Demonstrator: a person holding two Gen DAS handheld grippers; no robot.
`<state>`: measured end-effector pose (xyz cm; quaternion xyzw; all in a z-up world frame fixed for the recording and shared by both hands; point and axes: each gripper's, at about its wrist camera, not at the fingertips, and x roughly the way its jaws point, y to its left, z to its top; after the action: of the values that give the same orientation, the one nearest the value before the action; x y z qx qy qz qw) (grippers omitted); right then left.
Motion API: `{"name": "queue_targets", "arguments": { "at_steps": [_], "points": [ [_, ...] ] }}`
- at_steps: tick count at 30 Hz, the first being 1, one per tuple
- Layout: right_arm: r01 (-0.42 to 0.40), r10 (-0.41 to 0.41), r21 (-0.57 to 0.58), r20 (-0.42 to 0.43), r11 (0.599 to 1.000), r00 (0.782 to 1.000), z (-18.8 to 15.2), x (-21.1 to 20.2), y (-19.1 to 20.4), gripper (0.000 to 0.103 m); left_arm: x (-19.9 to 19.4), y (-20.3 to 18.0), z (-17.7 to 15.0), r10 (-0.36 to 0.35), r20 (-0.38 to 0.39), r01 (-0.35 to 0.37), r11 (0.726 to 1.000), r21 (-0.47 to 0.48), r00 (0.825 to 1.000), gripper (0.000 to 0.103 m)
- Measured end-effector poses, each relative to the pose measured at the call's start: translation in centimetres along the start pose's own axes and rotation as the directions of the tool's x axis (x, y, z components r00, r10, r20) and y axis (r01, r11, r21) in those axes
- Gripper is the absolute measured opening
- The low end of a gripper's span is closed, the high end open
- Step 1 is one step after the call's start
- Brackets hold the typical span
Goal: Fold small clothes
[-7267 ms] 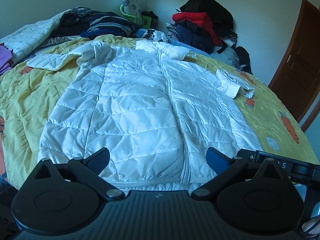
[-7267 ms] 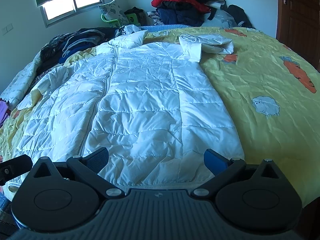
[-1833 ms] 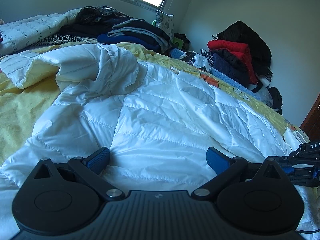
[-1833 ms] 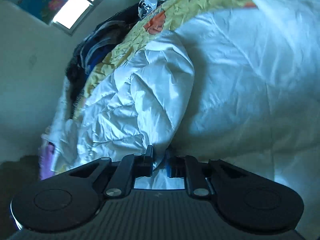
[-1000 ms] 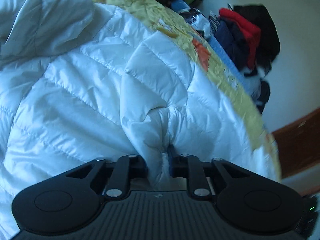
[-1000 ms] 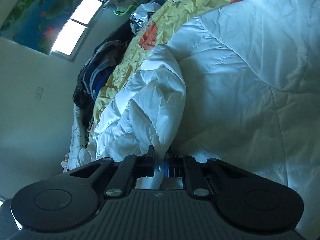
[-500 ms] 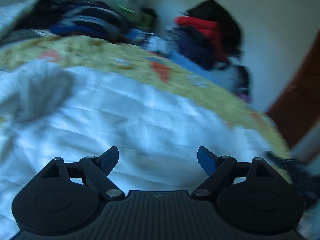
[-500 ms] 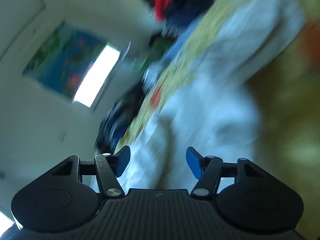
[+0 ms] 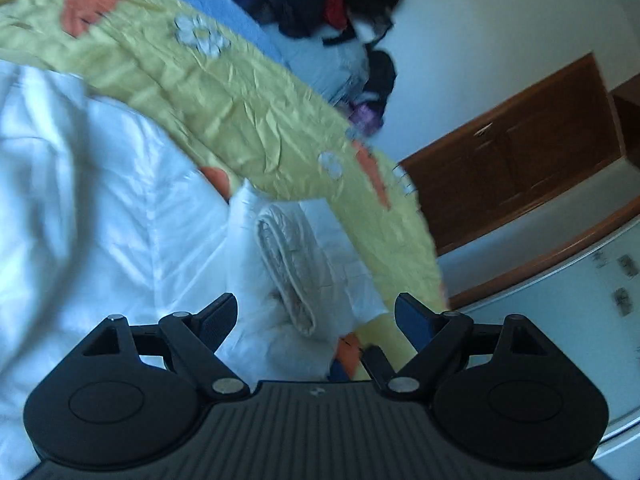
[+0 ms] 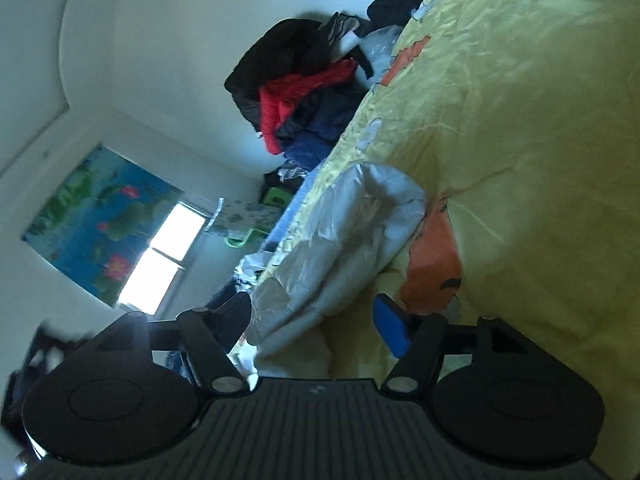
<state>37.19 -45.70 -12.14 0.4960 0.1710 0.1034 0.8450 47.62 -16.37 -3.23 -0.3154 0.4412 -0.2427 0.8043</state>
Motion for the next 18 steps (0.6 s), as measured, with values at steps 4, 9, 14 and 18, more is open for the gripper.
{"name": "queue_targets", "arguments": {
  "at_steps": [4, 9, 14, 18],
  "points": [
    [-0.029, 0.029, 0.019, -0.003, 0.999, 1.000, 0.4, 0.0, -0.8, 0.072, 3.1, 0.2, 0.1, 0.002, -0.018, -0.003, 0.998, -0.056, 1.000, 0.086],
    [-0.052, 0.052, 0.033, -0.002, 0.998, 0.999, 0.1, -0.3, -0.9, 0.072, 3.8, -0.8, 0.1, -0.031, 0.000, 0.031, 0.999, -0.032, 1.000, 0.086],
    [-0.071, 0.071, 0.058, 0.006, 0.996, 0.997, -0.1, -0.8, -1.3, 0.072, 4.7, -1.1, 0.4, -0.039, -0.017, 0.039, 0.999, -0.032, 0.999, 0.086],
    [-0.077, 0.077, 0.063, 0.007, 0.995, 0.997, -0.2, -1.1, -1.4, 0.072, 6.3, -0.2, 0.7, -0.026, -0.054, 0.020, 0.994, -0.103, 0.998, 0.086]
  ]
}}
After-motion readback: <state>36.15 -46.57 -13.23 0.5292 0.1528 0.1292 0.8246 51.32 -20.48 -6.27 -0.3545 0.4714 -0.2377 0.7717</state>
